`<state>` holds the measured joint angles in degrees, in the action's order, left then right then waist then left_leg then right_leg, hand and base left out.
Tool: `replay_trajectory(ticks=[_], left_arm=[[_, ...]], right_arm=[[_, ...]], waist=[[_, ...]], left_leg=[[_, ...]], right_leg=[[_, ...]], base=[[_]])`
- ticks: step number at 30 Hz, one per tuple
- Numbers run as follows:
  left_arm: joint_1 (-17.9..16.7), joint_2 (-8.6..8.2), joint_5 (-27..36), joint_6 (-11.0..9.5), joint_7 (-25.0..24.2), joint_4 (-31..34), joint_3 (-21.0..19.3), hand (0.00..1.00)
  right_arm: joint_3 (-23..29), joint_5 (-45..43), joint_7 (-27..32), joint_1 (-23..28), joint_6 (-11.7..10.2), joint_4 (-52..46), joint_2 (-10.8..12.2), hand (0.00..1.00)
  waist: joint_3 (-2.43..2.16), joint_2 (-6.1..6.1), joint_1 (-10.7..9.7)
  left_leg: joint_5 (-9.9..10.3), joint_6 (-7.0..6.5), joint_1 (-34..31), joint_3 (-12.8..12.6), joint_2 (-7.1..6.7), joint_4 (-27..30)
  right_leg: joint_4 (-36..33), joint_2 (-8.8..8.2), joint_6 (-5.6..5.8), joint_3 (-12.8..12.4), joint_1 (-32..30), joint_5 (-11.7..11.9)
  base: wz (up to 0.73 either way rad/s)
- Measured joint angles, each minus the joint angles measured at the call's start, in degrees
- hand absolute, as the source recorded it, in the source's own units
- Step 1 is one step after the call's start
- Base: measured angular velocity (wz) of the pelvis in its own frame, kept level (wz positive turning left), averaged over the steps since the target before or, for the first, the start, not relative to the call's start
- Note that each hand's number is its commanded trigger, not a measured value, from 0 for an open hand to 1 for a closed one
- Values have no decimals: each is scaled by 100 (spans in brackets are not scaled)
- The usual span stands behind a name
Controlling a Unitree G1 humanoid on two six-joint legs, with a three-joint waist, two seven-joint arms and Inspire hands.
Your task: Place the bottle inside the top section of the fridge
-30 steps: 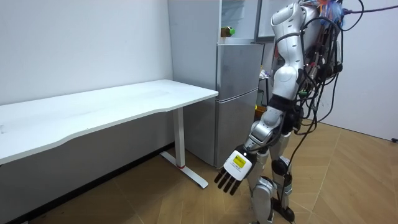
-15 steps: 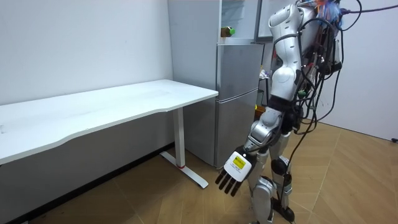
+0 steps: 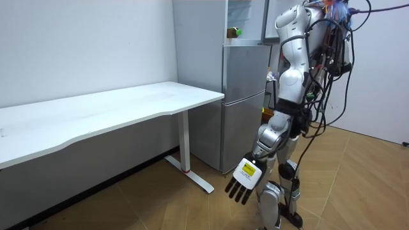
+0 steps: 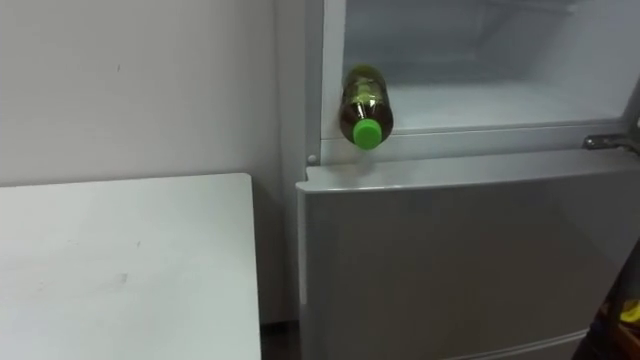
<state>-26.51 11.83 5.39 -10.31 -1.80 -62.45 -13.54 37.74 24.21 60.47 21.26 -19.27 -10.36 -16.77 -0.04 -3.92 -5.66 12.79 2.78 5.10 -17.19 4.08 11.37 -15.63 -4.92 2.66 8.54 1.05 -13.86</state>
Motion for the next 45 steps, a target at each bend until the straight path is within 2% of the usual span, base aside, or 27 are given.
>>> replay_trajectory(ticks=[10,18,23,32,36,45], left_arm=[[106,-1,-75,-4,-34,-247,-232,0],[187,-23,-231,0,-137,-289,-205,0],[202,-23,-292,7,-123,-285,-196,0],[203,-29,-514,46,-98,-234,-176,0],[208,-33,-690,75,-87,-159,-177,0],[212,-59,-857,182,-89,-164,-180,0]], right_arm=[[-44,-330,9,23,47,0,1,0],[-307,-1405,-232,11,52,-138,3,0],[-327,-1879,-493,-443,-38,-581,-60,0],[-527,-1958,-894,-706,-70,-728,-61,0],[-567,-2002,-1095,-709,-64,-728,-60,0],[-618,-2028,-1371,-716,-44,-925,-60,0]], waist=[[7,-3,111],[24,23,131],[49,40,163],[12,106,366],[18,142,434],[17,110,434]], left_leg=[[0,0,21,4,-1,15],[1,-1,32,1,6,92],[2,-1,4,15,17,88],[4,-2,-27,19,17,91],[3,-1,28,19,22,87],[3,-1,71,22,25,75]], right_leg=[[-31,0,-1,-40,-1,-2],[-123,-14,-3,-37,2,-41],[-111,-9,-10,2,3,-34],[-32,-9,-16,40,41,-16],[-3,-10,-15,86,126,-18],[94,-7,-12,138,230,-13]], base=[[-2],[0],[3],[1],[3],[3]])
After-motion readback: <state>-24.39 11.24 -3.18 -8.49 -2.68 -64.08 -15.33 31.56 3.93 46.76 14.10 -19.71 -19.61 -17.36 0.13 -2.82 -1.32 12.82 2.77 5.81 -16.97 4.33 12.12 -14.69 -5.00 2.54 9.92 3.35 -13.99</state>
